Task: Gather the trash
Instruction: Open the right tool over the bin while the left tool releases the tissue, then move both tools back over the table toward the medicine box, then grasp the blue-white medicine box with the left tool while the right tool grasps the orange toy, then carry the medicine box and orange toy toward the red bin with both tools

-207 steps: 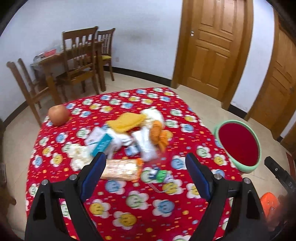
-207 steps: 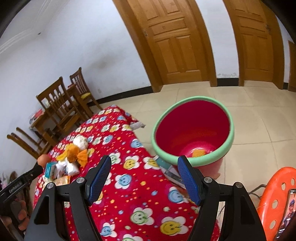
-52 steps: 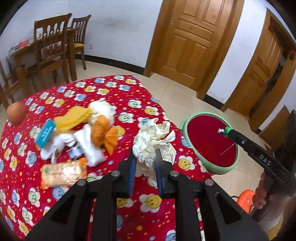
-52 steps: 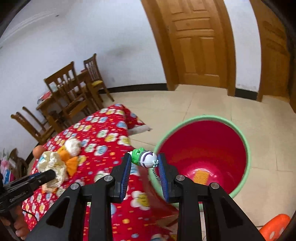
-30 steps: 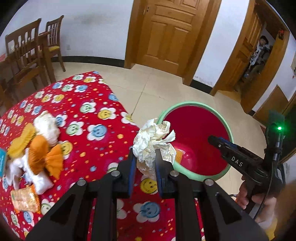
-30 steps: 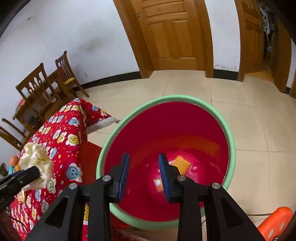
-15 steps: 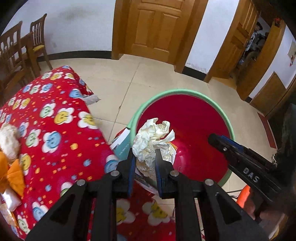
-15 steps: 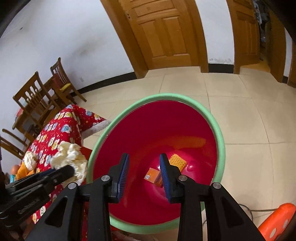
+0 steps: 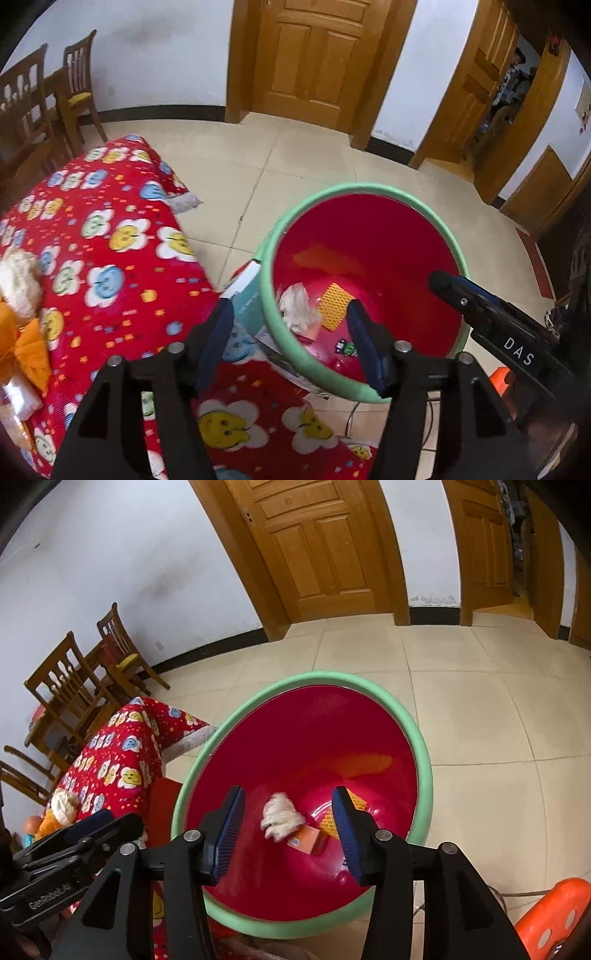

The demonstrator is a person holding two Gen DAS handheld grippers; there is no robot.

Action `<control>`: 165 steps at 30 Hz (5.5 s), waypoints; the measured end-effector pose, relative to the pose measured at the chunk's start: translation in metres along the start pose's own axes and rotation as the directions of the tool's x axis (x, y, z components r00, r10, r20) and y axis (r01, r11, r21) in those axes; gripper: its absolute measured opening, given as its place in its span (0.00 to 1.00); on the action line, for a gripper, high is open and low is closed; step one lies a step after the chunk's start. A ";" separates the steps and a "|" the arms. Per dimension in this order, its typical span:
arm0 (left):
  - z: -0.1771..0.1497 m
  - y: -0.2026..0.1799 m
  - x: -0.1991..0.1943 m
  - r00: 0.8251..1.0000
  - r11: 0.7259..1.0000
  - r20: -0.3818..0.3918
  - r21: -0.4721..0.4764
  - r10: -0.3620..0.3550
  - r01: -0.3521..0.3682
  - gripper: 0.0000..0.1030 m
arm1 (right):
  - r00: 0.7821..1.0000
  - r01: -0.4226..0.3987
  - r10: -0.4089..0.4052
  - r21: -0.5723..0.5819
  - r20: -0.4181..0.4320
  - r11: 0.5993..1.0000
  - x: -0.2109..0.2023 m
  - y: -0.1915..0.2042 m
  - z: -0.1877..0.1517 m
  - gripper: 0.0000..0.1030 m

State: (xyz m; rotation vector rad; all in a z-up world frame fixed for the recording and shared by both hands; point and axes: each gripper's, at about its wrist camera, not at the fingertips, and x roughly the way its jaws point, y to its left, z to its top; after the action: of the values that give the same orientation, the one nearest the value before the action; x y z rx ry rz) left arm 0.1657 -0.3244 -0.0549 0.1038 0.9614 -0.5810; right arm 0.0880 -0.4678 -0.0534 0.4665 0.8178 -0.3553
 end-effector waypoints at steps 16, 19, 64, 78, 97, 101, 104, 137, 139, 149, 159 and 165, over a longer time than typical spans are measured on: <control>-0.032 0.083 -0.099 0.979 0.973 0.100 -0.168 0.179 -0.161 0.72 | 0.990 -0.143 0.144 -0.152 -0.007 0.978 -0.037 0.098 -0.022 0.68; -0.042 0.103 -0.113 0.970 0.959 0.101 -0.204 0.222 -0.198 0.72 | 0.984 -0.179 0.178 -0.195 -0.024 0.964 -0.038 0.124 -0.028 0.69; -0.083 0.302 -0.148 0.946 0.803 0.061 -0.548 0.318 -0.234 0.80 | 0.923 -0.367 0.251 -0.472 -0.292 0.801 0.046 0.333 -0.081 0.64; -0.064 0.305 -0.121 0.954 0.808 0.018 -0.536 0.298 -0.243 0.81 | 0.908 -0.403 0.286 -0.457 -0.305 0.793 0.048 0.328 -0.080 0.22; -0.083 0.336 -0.143 0.953 0.794 0.077 -0.574 0.292 -0.197 0.21 | 0.905 -0.419 0.318 -0.463 -0.283 0.781 0.034 0.329 -0.077 0.19; -0.082 0.332 -0.147 0.953 0.818 0.113 -0.548 0.282 -0.177 0.05 | 0.907 -0.415 0.315 -0.466 -0.279 0.781 0.032 0.330 -0.077 0.19; -0.079 0.328 -0.150 0.948 0.832 0.127 -0.524 0.291 -0.185 0.02 | 0.906 -0.418 0.318 -0.466 -0.279 0.780 0.031 0.330 -0.076 0.19; -0.073 0.406 -0.108 0.902 0.543 -0.144 -0.756 0.407 -0.365 0.74 | 0.904 -0.421 0.343 -0.401 -0.254 0.814 0.029 0.298 -0.062 0.19; -0.071 0.407 -0.103 0.908 0.535 -0.147 -0.767 0.392 -0.355 0.74 | 0.905 -0.419 0.343 -0.397 -0.251 0.816 0.029 0.295 -0.061 0.19; -0.072 0.391 -0.094 0.881 0.594 -0.144 -0.688 0.450 -0.417 0.67 | 0.907 -0.413 0.341 -0.372 -0.246 0.831 0.026 0.286 -0.059 0.20; -0.088 0.347 -0.128 0.904 0.711 -0.048 -0.600 0.426 -0.367 0.64 | 0.914 -0.400 0.348 -0.340 -0.208 0.851 0.007 0.271 -0.060 0.19; -0.090 0.307 -0.157 0.921 0.793 0.050 -0.527 0.387 -0.305 0.64 | 0.922 -0.385 0.347 -0.311 -0.171 0.869 -0.011 0.253 -0.058 0.19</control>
State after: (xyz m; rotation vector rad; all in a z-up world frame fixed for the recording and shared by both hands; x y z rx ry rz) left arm 0.1877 0.0307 -0.0337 -0.2376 0.8868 0.0245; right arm 0.1654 -0.2224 -0.0141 0.3088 0.8565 0.1691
